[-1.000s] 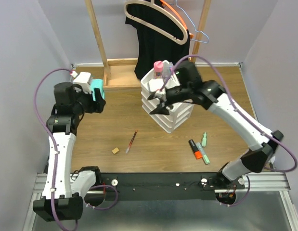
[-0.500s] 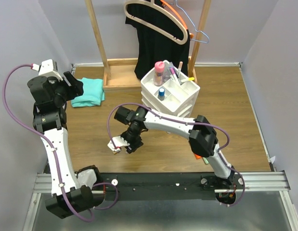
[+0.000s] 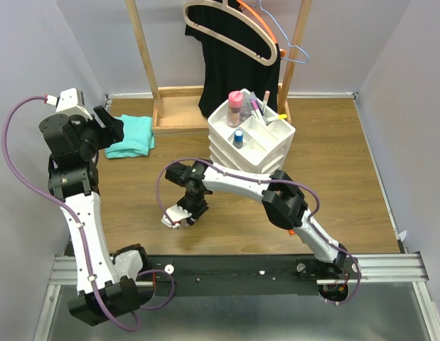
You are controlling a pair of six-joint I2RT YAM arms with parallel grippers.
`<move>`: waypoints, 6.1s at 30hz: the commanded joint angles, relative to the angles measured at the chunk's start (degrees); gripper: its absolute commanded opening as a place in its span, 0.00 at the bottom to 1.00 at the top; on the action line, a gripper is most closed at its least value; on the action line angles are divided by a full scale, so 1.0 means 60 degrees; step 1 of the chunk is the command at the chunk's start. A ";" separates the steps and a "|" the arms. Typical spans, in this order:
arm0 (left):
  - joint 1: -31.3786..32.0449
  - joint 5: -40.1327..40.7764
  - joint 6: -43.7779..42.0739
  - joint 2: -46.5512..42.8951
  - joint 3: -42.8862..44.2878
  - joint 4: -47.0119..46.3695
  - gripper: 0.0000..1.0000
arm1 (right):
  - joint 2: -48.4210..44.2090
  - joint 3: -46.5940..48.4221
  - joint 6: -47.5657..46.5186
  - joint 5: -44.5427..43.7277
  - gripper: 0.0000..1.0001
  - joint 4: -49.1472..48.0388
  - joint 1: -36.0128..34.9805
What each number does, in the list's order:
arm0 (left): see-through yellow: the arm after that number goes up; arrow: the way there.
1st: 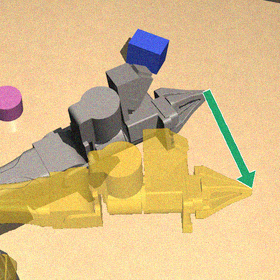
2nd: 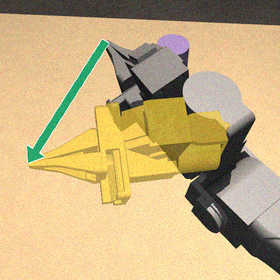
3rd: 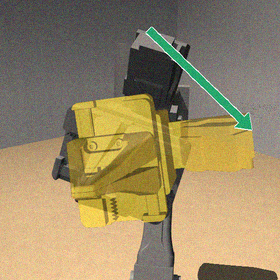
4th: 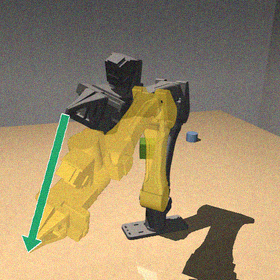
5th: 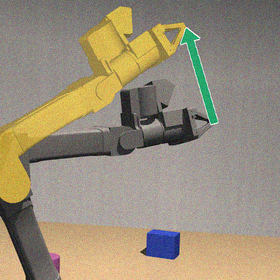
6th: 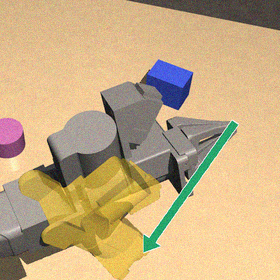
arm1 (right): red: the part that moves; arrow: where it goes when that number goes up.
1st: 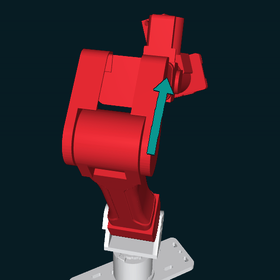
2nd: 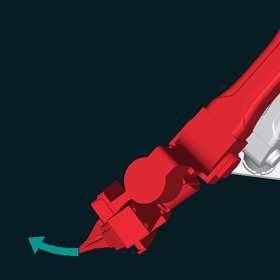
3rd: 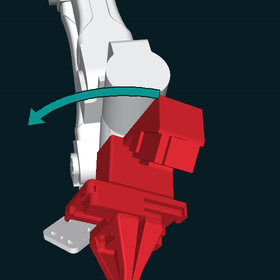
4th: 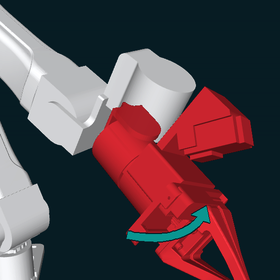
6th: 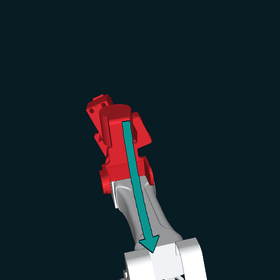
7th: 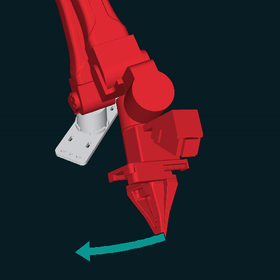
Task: Sort the stationery into containers
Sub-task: Pick up the pen from the center of the board, then pick up the pen from the storage box, then pick up the stationery from the center of the board.
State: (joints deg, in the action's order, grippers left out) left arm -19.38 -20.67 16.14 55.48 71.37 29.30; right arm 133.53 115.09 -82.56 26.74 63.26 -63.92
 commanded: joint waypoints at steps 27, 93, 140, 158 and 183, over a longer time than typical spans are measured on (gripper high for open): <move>-0.0052 -0.0789 -0.0155 0.0977 0.1009 -0.0050 0.77 | 0.1009 0.3009 0.0719 0.0989 0.01 0.1939 0.0939; 0.2746 -0.4114 -0.2939 0.1944 0.0760 0.0698 0.76 | -0.9116 -0.9161 1.3731 -0.2040 0.01 -1.5144 0.6742; 0.2746 -0.3353 -0.2192 0.1505 0.0351 0.0010 0.76 | -1.3012 -0.8415 1.2631 -0.1001 0.52 -0.4812 0.6742; 0.3771 -0.1641 -0.5059 0.1357 -0.1291 0.3989 0.75 | -1.4229 -0.9499 0.6644 0.1432 0.53 -0.0964 0.6742; 0.7082 0.2317 -0.7144 0.3364 -0.3268 0.4742 0.66 | -1.2807 -0.9044 0.7329 0.1271 0.55 -0.3659 0.6728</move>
State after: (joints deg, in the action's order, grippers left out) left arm 22.63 -10.37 -31.33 73.91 51.07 63.35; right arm 56.90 59.53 -40.91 34.54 44.03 -23.66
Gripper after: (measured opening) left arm 0.674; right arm 0.547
